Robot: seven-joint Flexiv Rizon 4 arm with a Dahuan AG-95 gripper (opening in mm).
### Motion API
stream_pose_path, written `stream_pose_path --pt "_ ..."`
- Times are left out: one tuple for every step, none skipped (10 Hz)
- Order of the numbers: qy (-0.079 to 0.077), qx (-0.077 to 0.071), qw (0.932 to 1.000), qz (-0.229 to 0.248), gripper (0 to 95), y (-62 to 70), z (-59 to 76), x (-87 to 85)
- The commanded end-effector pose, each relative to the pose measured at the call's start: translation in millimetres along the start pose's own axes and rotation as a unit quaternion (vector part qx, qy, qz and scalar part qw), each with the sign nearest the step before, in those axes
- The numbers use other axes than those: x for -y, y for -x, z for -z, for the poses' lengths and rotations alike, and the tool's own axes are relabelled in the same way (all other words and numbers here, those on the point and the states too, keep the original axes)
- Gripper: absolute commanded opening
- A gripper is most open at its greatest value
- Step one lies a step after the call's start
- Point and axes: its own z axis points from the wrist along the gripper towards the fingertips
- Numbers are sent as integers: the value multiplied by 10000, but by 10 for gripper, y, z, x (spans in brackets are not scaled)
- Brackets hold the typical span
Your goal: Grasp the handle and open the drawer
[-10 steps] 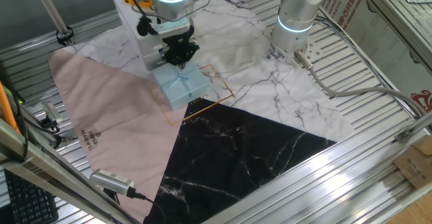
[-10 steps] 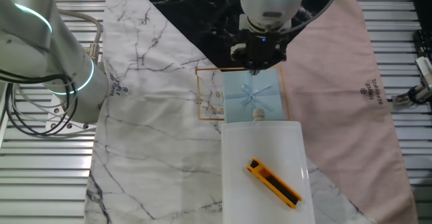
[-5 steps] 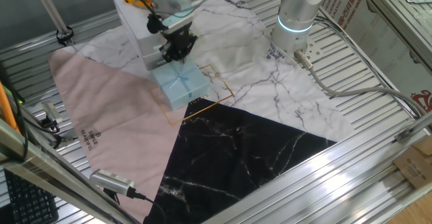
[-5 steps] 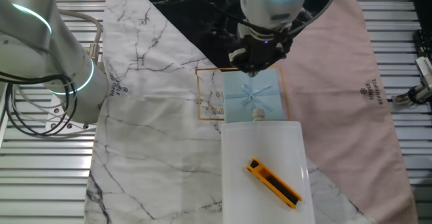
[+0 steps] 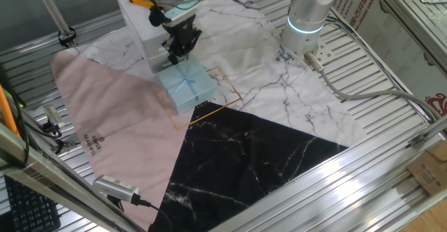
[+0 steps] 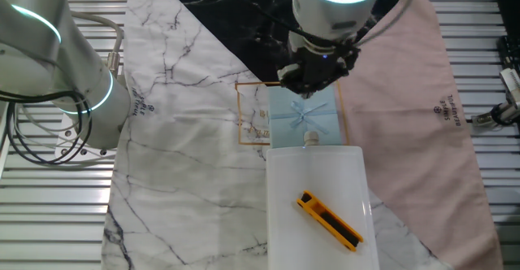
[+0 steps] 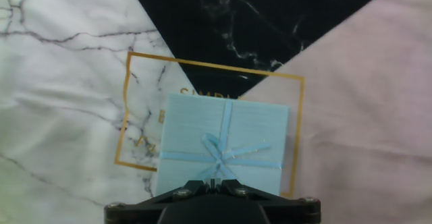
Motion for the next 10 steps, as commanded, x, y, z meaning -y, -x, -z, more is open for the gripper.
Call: stream_pose_path --pt "-15 43 9999 -93 0 -57 -9 7" --pt "-16 46 9999 -110 0 -72 -11 26" --pt "-12 37 9999 -145 0 -87 -1 50" --pt "0 46 9998 -207 0 -129 25 81" --pt "11 45 9997 -233 0 -164 44 91" --pt "10 46 9995 -320 0 -192 50 77" --pt "6 62 9991 -429 0 -242 48 48" --pt "7 71 9989 -468 0 -265 45 35" --pt "-3 59 9986 -519 0 -282 47 24" --pt "0 48 9982 -590 0 -292 50 16"
